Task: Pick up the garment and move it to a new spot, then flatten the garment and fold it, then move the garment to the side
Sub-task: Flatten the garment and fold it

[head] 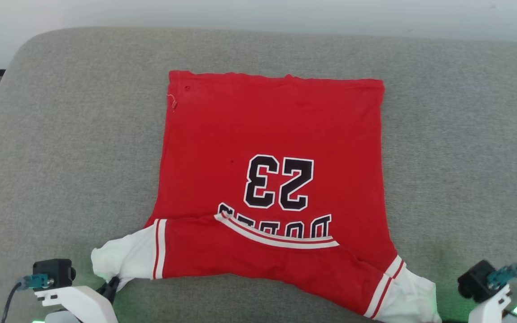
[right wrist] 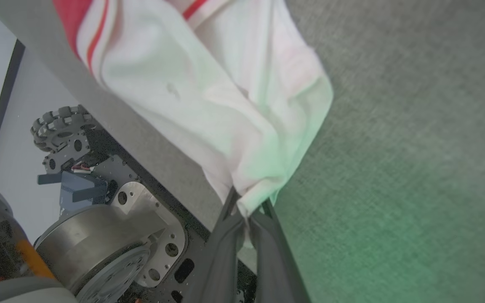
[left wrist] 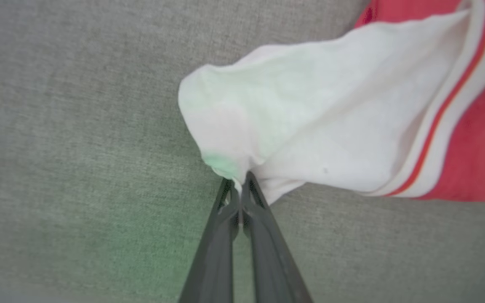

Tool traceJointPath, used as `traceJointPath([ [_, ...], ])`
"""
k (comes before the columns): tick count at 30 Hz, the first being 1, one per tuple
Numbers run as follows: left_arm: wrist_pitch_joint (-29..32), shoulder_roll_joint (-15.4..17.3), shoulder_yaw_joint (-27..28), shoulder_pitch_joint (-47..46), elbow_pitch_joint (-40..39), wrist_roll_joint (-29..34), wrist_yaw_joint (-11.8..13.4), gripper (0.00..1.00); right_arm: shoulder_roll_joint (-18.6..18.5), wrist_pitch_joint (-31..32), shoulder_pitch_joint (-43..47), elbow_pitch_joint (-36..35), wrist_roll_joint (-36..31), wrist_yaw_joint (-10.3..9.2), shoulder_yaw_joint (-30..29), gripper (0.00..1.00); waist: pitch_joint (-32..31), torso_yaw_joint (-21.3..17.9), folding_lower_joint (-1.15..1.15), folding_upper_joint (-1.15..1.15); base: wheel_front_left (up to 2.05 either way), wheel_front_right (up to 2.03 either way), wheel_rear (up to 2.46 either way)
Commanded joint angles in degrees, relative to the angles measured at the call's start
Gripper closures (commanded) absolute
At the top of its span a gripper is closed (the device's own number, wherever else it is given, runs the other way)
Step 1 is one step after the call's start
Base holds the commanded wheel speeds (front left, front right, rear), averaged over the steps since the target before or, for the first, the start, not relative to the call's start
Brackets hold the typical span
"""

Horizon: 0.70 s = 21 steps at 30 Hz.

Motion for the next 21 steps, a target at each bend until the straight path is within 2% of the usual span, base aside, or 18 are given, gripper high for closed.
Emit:
traceJointPath([
  [1, -0.59, -0.79, -0.12, 1.14, 0.04, -0.57, -0.19, 1.00, 0.21, 0.45, 0.12, 0.12, -0.79, -0.19, -1.10, 0.39, 0.16, 0.28, 0.00, 0.00, 0.00, 0.00, 0.00],
  [2, -1.26, -1.02, 0.03, 0.82, -0.23, -0.27, -0.34, 1.00, 0.41, 0.57, 0.20, -0.39, -1.10, -0.19, -2.40, 0.10, 0.24, 0.53, 0.00, 0.00, 0.00, 0.00, 0.00],
  [3, -2.02, -1.51, 0.24, 0.51, -0.53, -0.22, -0.53, 1.00, 0.64, 0.85, 0.25, -1.02, -1.51, -0.18, -3.79, 0.00, 0.31, 0.74, 0.00, 0.00, 0.00, 0.00, 0.00],
  [10, -5.47, -3.22, 0.36, -1.55, -1.35, 1.33, -1.39, 1.00, 3.42, 4.75, 0.13, -7.96, -5.52, -0.11, -16.70, 0.00, 1.12, 2.23, 0.00, 0.00, 0.00, 0.00, 0.00],
  [13, -6.80, -4.02, 0.34, -2.37, -1.55, 1.97, -1.65, 1.00, 6.73, 6.85, -1.86, -9.58, -8.92, -0.11, -23.41, 0.00, 2.02, 2.98, 0.00, 0.00, 0.00, 0.00, 0.00],
  [17, -8.11, -5.73, -0.07, -4.20, -1.54, 3.06, -2.28, 1.00, 12.16, 9.19, -7.66, -8.81, -14.30, -0.11, -29.83, 0.00, 3.94, 4.58, 0.00, 0.00, 0.00, 0.00, 0.00],
  [21, -8.54, -7.51, -1.26, -6.85, -0.89, 4.53, -3.13, 1.00, 15.78, 10.47, -15.63, -4.49, -17.49, -0.10, -31.68, 0.00, 6.22, 6.80, 0.00, 0.00, 0.00, 0.00, 0.00],
])
